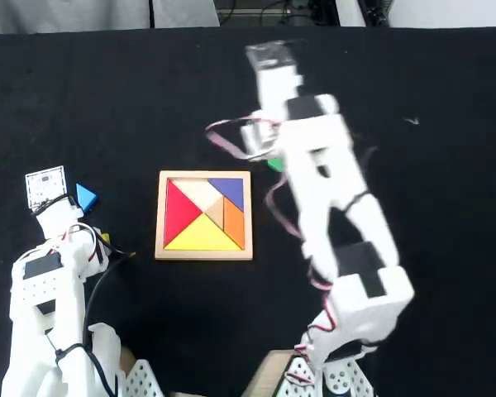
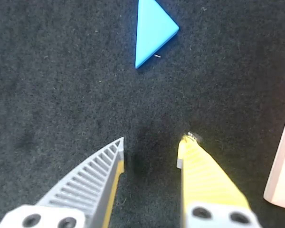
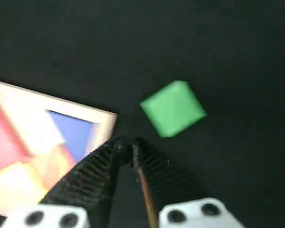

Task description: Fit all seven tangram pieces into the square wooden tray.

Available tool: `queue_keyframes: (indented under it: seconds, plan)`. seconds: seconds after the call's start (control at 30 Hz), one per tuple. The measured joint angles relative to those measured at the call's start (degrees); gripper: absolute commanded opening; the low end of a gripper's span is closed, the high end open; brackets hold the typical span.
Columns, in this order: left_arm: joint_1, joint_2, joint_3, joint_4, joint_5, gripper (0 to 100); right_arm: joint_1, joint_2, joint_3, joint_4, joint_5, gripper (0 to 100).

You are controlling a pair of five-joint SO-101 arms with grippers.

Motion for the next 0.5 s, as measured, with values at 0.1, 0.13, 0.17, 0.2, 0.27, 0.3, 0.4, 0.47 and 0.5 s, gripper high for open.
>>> queue_keyframes:
  seconds: [0.1, 0.13, 0.17, 0.2, 0.27, 0.3, 0.4, 0.47, 0.5]
  plan:
    - [0.0, 0.0, 0.0, 0.0, 0.0, 19, 3.9, 3.1, 0.0, 0.1, 10.8, 30.2]
    - [0.0, 0.0, 0.0, 0.0, 0.0, 19, 4.3, 4.7, 0.0, 0.2, 13.6, 31.0]
    - [0.0, 0.0, 0.0, 0.0, 0.0, 19, 4.4, 6.6, 0.0, 0.3, 16.4, 31.0]
    - [0.0, 0.0, 0.0, 0.0, 0.0, 19, 4.3, 8.4, 0.0, 0.3, 19.3, 31.0]
    - [0.0, 0.0, 0.0, 0.0, 0.0, 19, 4.1, 11.6, -1.1, 0.3, 23.6, 31.0]
    - [0.0, 0.0, 0.0, 0.0, 0.0, 19, 4.1, 13.1, -2.1, 0.3, 24.4, 31.0]
    - [0.0, 0.0, 0.0, 0.0, 0.0, 19, 3.4, 16.6, -6.1, 0.6, 25.2, 31.1]
    - [0.0, 0.0, 0.0, 0.0, 0.0, 19, 2.6, 18.1, -8.6, 1.2, 25.6, 31.1]
    - [0.0, 0.0, 0.0, 0.0, 0.0, 19, 2.3, 18.9, -9.8, 1.4, 25.6, 31.1]
